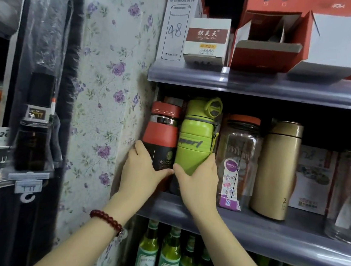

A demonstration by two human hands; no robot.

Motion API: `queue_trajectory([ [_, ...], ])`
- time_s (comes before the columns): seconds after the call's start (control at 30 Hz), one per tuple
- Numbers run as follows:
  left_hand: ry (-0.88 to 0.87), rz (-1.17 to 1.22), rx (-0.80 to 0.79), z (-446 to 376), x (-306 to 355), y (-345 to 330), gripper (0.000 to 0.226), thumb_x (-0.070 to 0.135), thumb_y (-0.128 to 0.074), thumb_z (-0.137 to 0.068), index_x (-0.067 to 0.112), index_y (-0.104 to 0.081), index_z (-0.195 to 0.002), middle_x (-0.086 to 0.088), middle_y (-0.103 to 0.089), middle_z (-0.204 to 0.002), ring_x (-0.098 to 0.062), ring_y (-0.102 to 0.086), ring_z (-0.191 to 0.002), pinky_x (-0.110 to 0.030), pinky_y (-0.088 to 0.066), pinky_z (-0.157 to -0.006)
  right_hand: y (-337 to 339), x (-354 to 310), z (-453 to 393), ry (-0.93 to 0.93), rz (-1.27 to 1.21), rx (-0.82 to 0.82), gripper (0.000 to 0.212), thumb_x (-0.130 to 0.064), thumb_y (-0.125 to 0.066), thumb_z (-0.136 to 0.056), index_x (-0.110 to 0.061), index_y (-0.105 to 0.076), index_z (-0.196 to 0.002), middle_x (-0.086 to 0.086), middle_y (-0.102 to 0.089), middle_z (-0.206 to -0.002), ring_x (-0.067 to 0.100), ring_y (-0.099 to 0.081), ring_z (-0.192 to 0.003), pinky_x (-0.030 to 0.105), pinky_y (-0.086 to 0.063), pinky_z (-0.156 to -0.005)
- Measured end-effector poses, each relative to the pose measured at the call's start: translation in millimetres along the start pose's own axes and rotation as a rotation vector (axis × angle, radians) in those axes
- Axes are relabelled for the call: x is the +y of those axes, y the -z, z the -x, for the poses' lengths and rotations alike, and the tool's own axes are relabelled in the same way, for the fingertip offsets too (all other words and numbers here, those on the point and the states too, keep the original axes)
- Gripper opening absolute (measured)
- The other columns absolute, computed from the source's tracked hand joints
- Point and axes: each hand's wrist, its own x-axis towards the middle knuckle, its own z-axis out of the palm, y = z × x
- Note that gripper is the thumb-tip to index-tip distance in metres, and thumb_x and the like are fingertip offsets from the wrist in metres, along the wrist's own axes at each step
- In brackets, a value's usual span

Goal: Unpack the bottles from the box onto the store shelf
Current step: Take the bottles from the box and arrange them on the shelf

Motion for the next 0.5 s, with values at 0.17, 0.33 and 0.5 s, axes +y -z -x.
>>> queue_trajectory([
  [0.17, 0.008, 0.122, -0.046, -5, -4, 0, 0.084, 0.039, -0.083, -0.065, 0.000, -0.040, -0.125, -0.019, -0.054, -0.124, -0.036, -0.053, -0.115, -0.039, -0.044, -0.089, -3, -6, -9, -0.068, 0.021, 0.048, 0.097, -0.036, -0.078, -0.074, -0.007, -0.019, -0.145, 0.015, -0.041, -0.138, 0.033, -0.044, -0.127, 0.041, -0.041, -0.096],
  [0.33, 0.049, 0.305, -0.160, -11, -15, 10, 0.073, 0.031, -0.083, -0.068, 0.009, -0.044, -0.126, -0.007, -0.062, -0.122, -0.024, -0.059, -0.111, -0.023, -0.041, -0.083, 1, 1, -14, -0.071, -0.011, 0.062, 0.083, -0.033, -0.080, -0.068, -0.013, -0.035, -0.134, 0.012, -0.057, -0.125, 0.032, -0.055, -0.115, 0.042, -0.048, -0.092],
  [0.5, 0.051, 0.392, -0.200, -13, -23, 10, 0.068, 0.027, -0.080, -0.071, 0.016, -0.046, -0.129, 0.000, -0.063, -0.120, -0.018, -0.060, -0.110, -0.026, -0.042, -0.087, 7, 4, -17, -0.065, -0.062, 0.026, 0.074, -0.032, -0.078, -0.069, -0.016, -0.041, -0.131, 0.008, -0.062, -0.118, 0.028, -0.059, -0.109, 0.040, -0.049, -0.092],
])
